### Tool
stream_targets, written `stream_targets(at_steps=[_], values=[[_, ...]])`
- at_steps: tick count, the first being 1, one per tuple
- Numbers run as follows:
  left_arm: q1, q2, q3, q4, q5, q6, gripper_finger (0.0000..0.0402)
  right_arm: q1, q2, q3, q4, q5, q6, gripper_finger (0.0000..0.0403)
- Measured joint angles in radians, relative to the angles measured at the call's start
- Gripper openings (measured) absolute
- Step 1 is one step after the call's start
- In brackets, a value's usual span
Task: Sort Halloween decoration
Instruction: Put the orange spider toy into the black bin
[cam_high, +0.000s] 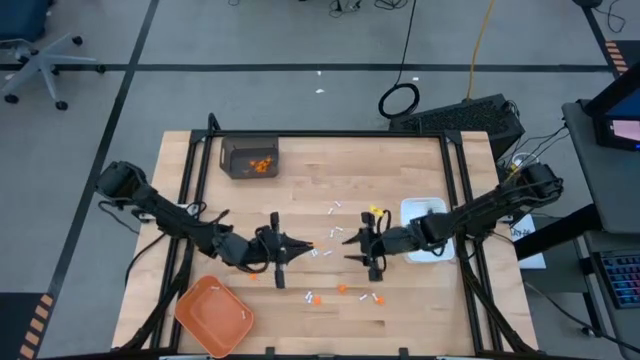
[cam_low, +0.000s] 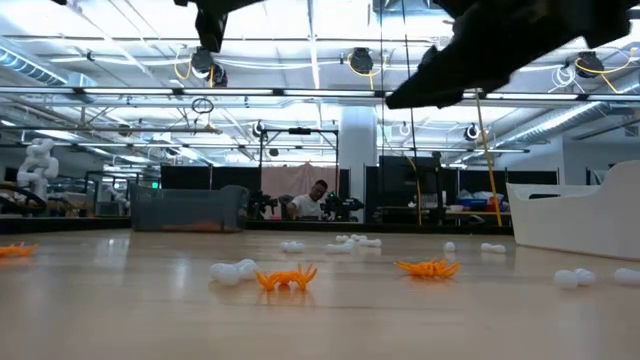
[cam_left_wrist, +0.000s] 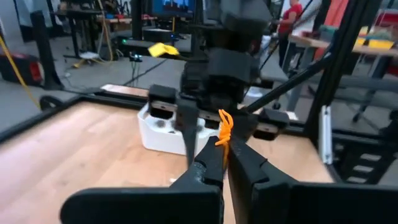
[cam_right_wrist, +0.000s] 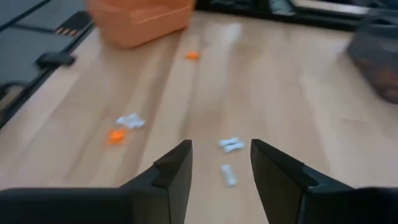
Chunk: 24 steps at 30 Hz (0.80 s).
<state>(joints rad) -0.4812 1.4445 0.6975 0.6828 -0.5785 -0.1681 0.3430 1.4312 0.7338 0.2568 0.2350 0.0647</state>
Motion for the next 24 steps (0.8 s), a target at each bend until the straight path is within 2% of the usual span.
stream_targets(at_steps=[7, 24], values=[[-0.012, 0.000, 0.000, -0.002, -0.001, -0.018, 0.0003, 0.086, 0.083, 0.000, 0.029, 0.026, -0.070, 0.0146], [-0.012, 0.000, 0.000, -0.011, -0.002, -0.002, 0.0002, 0.091, 0.090, 0.000, 0.038, 0.030, -0.077, 0.0146]])
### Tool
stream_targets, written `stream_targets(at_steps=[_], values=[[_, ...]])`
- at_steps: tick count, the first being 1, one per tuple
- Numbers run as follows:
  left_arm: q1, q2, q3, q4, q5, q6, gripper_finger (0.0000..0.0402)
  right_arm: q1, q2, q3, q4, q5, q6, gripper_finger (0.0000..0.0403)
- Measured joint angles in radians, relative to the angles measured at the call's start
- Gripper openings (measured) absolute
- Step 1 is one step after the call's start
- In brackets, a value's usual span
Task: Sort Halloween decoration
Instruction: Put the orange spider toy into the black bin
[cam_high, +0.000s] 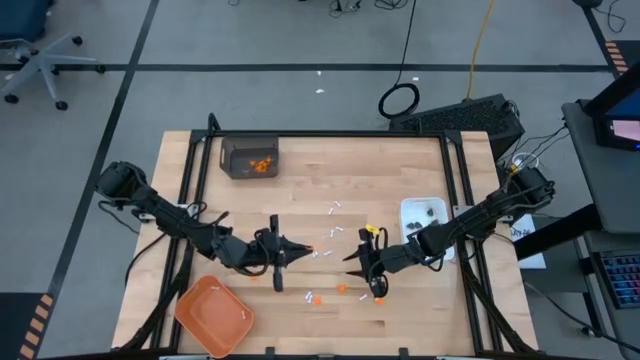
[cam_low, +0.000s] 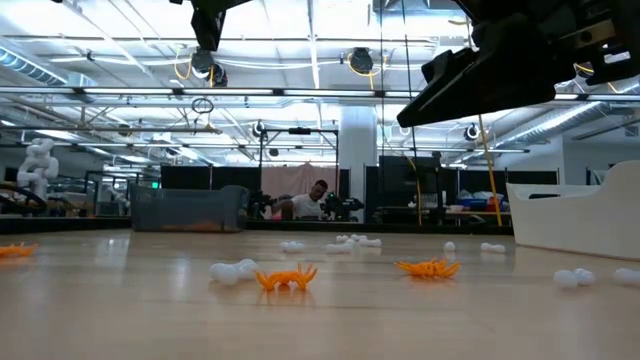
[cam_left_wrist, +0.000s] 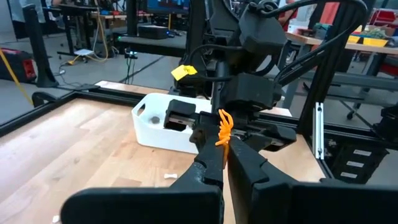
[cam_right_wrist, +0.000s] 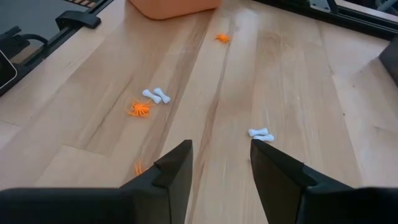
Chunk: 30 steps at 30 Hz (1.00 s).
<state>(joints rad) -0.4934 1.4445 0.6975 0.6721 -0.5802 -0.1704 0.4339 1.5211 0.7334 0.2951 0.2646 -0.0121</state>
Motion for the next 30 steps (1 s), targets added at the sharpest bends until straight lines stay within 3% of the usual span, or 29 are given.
stream_targets(at_steps=[9, 19, 30], values=[[0.000, 0.000, 0.000, 0.008, -0.001, 0.274, 0.0002, 0.000, 0.000, 0.000, 0.000, 0.000, 0.000, 0.0146], [0.000, 0.000, 0.000, -0.013, -0.001, 0.696, 0.0002, -0.002, 0.000, 0.000, 0.000, 0.000, -0.001, 0.0146], [-0.008, 0.001, 0.000, -0.091, -0.010, 0.887, 0.0002, -0.003, 0.000, 0.000, 0.000, 0.000, -0.001, 0.0146]])
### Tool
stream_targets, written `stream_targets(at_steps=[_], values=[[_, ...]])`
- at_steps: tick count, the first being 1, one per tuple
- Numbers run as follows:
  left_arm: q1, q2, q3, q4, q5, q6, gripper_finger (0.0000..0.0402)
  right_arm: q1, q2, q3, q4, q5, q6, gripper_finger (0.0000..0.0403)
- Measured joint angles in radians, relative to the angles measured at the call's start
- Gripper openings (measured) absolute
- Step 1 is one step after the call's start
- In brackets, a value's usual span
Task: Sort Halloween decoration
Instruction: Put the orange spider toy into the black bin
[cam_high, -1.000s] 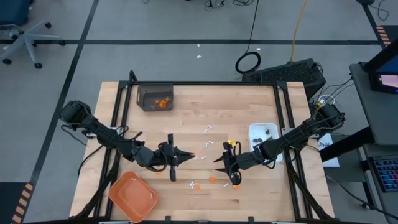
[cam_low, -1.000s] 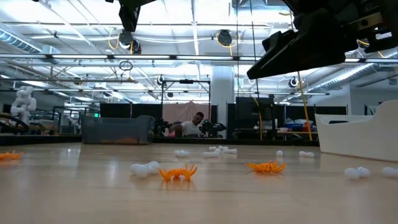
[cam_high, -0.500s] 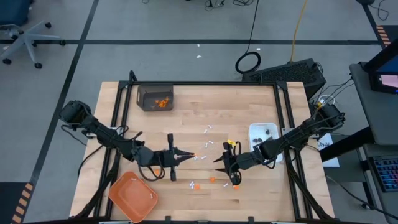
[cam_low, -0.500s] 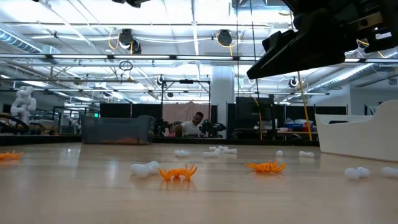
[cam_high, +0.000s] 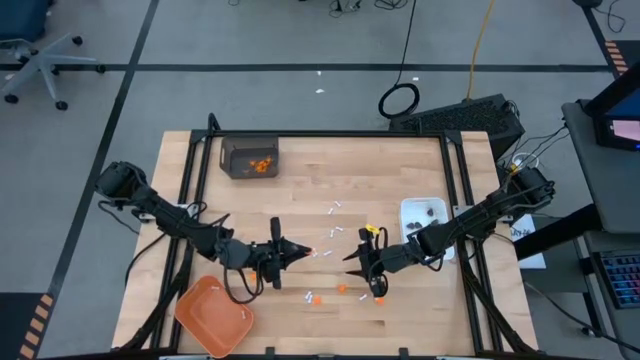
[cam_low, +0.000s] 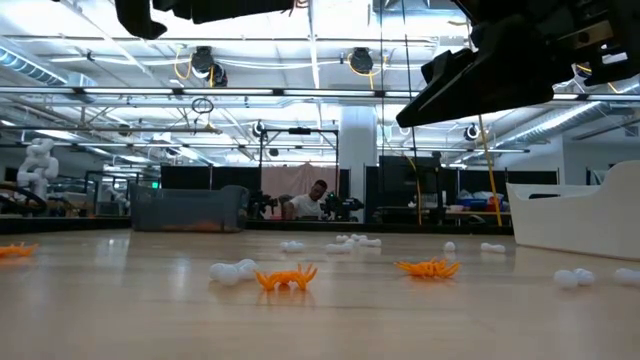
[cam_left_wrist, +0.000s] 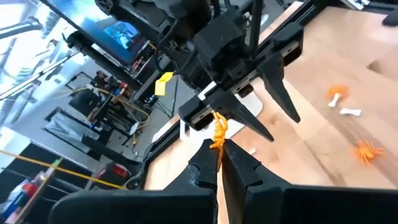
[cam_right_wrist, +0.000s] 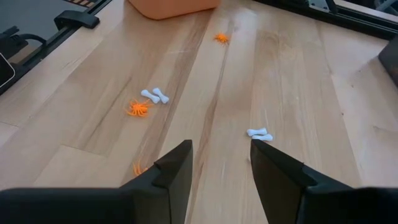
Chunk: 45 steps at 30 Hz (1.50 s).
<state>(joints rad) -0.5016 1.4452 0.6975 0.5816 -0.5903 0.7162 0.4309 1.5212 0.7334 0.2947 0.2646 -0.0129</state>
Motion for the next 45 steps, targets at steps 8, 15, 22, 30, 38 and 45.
stream_targets(at_steps=[8, 15, 22, 30, 38, 45], values=[[-0.016, 0.000, 0.000, 0.002, -0.100, 0.010, 0.0002, 0.000, 0.000, 0.000, 0.000, 0.000, 0.000, 0.0146], [-0.037, 0.000, 0.000, -0.001, -0.100, 0.143, 0.0002, 0.000, 0.000, 0.000, 0.000, 0.000, 0.000, 0.0146], [-0.049, 0.000, 0.000, 0.000, -0.100, 0.163, 0.0002, 0.000, 0.000, 0.000, 0.000, 0.000, -0.002, 0.0146], [-0.049, 0.000, 0.000, 0.000, 0.000, 0.083, 0.0002, 0.000, 0.000, 0.000, 0.000, 0.000, 0.000, 0.0146], [-0.037, 0.000, 0.000, 0.002, -0.191, -0.107, 0.0002, 0.000, 0.000, 0.000, 0.000, 0.000, 0.000, 0.0146], [0.099, -0.083, 0.000, -0.047, -0.205, -0.102, 0.0002, 0.000, 0.000, 0.000, -0.002, 0.000, 0.000, 0.0146]])
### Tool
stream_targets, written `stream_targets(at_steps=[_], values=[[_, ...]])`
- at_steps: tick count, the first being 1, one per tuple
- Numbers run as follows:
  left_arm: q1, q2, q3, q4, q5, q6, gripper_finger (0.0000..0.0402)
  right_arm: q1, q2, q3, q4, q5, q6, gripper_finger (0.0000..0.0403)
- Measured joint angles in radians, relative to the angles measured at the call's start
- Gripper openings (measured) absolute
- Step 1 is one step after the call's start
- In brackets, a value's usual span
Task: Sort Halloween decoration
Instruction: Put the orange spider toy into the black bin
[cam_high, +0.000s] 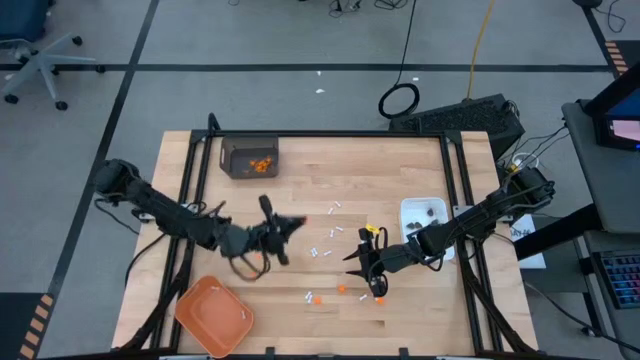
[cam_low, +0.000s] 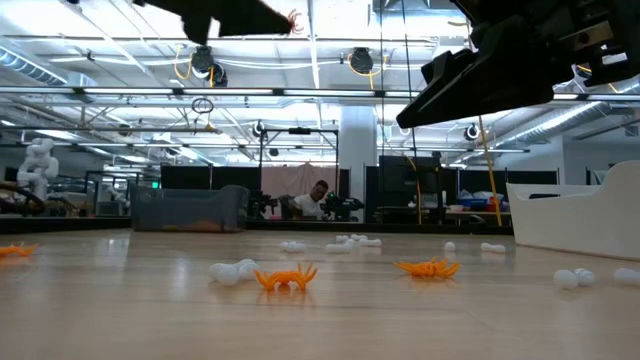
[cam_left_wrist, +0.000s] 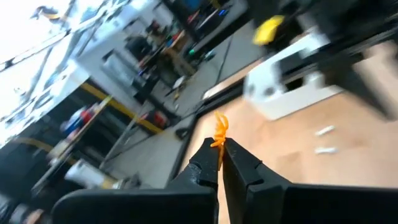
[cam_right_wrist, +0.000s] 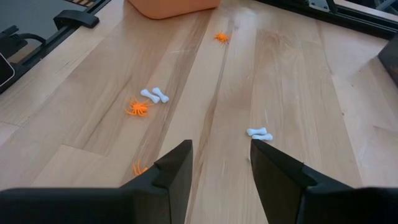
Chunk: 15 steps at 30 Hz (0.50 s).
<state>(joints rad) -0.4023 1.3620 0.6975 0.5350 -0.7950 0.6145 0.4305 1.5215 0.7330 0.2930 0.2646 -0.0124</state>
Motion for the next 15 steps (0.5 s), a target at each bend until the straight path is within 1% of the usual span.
stream_targets(at_steps=[3, 6, 11, 13, 15], values=[[0.097, -0.053, 0.000, -0.080, 0.031, -0.031, 0.0002, 0.000, 0.000, 0.000, -0.009, 0.000, 0.000, 0.0146], [0.210, -0.103, 0.000, -0.179, 0.038, -0.119, 0.0002, 0.000, 0.001, 0.000, -0.015, 0.000, 0.000, 0.0146], [0.422, -0.189, 0.000, -0.353, 0.075, -0.448, 0.0002, 0.000, 0.001, 0.000, -0.018, 0.000, 0.000, 0.0146], [0.511, -0.210, 0.000, -0.461, 0.101, -0.550, 0.0002, 0.000, 0.001, 0.000, -0.019, 0.000, 0.001, 0.0146], [0.602, -0.217, 0.000, -0.555, 0.152, -0.658, 0.0002, 0.000, 0.001, 0.000, -0.018, 0.000, 0.001, 0.0146]])
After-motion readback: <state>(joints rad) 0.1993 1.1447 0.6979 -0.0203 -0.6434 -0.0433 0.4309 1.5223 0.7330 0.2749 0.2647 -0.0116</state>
